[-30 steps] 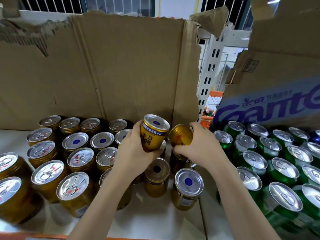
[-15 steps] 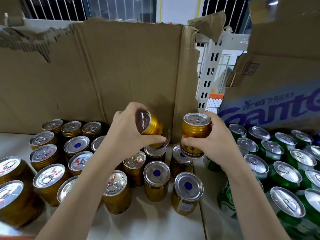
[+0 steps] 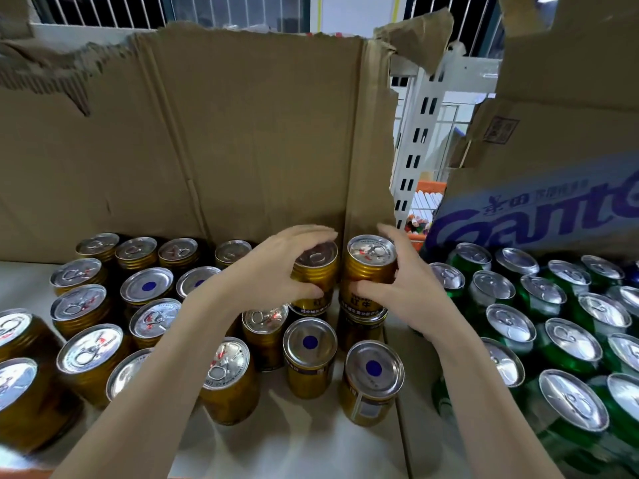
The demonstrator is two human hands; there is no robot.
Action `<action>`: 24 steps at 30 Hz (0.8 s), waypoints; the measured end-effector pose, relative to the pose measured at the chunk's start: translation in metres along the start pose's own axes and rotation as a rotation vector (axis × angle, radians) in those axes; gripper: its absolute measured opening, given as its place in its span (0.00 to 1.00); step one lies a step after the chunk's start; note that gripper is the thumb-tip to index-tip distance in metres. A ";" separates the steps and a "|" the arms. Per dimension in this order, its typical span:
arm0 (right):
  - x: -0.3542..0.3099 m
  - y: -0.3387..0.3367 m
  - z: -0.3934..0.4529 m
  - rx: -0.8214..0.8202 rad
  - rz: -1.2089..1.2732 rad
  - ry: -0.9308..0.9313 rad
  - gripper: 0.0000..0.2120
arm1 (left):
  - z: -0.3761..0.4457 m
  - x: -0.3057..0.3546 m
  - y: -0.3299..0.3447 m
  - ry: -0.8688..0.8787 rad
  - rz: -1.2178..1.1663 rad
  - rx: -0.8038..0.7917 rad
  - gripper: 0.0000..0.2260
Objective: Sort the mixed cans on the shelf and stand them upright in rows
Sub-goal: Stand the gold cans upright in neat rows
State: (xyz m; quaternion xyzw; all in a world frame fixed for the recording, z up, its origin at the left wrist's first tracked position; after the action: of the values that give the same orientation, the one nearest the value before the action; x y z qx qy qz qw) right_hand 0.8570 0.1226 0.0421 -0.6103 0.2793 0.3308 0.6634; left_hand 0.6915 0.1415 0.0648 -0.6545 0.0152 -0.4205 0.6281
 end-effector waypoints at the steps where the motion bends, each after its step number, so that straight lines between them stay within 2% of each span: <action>1: -0.001 0.000 0.001 -0.028 -0.023 -0.010 0.40 | 0.001 -0.001 -0.001 -0.005 0.004 -0.018 0.35; 4: -0.007 -0.001 0.004 -0.087 -0.120 -0.019 0.38 | 0.002 0.001 -0.008 -0.030 0.083 0.026 0.36; 8: -0.014 -0.009 0.008 -0.040 -0.286 0.008 0.38 | 0.000 0.005 -0.018 -0.160 0.247 0.089 0.47; 13: -0.017 -0.013 0.011 -0.033 -0.386 0.008 0.41 | 0.001 0.007 -0.017 -0.215 0.258 0.091 0.46; 20: -0.024 -0.019 0.016 -0.030 -0.411 -0.039 0.28 | 0.005 0.010 -0.010 -0.173 0.187 0.119 0.34; 24: -0.026 -0.024 0.020 -0.013 -0.426 -0.060 0.30 | 0.012 0.005 -0.018 -0.126 0.148 0.133 0.36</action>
State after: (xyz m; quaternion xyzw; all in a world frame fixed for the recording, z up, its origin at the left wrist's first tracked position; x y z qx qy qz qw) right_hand 0.8592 0.1392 0.0796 -0.6498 0.1216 0.2030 0.7223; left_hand 0.6921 0.1519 0.0845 -0.6337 -0.0038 -0.3312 0.6991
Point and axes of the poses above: each hand's wrist, its own z-axis towards the middle knuckle, its own y-axis out of the palm, x = y × z, the point moved 6 cm from there along z, towards the middle knuckle, and after that the axes turned 5 degrees about -z, right-handed, at the moved point
